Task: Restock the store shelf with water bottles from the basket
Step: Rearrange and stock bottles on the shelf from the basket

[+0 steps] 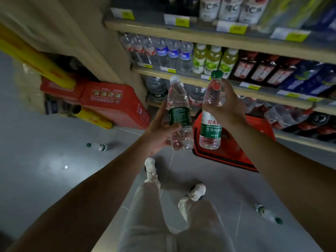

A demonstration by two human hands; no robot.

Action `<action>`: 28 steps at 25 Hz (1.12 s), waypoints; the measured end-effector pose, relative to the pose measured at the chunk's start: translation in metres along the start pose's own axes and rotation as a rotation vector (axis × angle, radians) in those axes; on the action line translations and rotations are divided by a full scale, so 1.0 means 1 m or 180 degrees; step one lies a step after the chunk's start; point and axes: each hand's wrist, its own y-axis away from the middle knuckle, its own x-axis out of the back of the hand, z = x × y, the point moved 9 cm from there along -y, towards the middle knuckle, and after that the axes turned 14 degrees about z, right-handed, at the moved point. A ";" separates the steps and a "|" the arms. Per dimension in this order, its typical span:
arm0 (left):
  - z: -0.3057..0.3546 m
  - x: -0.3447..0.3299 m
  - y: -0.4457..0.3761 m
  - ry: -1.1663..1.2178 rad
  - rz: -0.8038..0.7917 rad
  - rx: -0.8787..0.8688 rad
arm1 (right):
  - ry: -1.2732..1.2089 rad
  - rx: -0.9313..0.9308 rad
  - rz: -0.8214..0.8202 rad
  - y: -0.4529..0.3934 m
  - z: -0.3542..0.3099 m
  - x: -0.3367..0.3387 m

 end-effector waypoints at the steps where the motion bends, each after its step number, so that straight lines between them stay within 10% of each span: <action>1: 0.009 0.015 0.002 0.0035 0.0035 -0.0088 | 0.0030 0.0090 -0.0040 -0.001 -0.018 -0.011; 15: 0.183 0.196 -0.136 0.0230 0.0416 -0.0807 | -0.0066 0.0614 0.0040 -0.084 -0.220 -0.149; 28: 0.344 0.203 -0.288 -0.0294 0.1126 -0.1804 | -0.0161 0.0690 0.0452 -0.180 -0.252 -0.186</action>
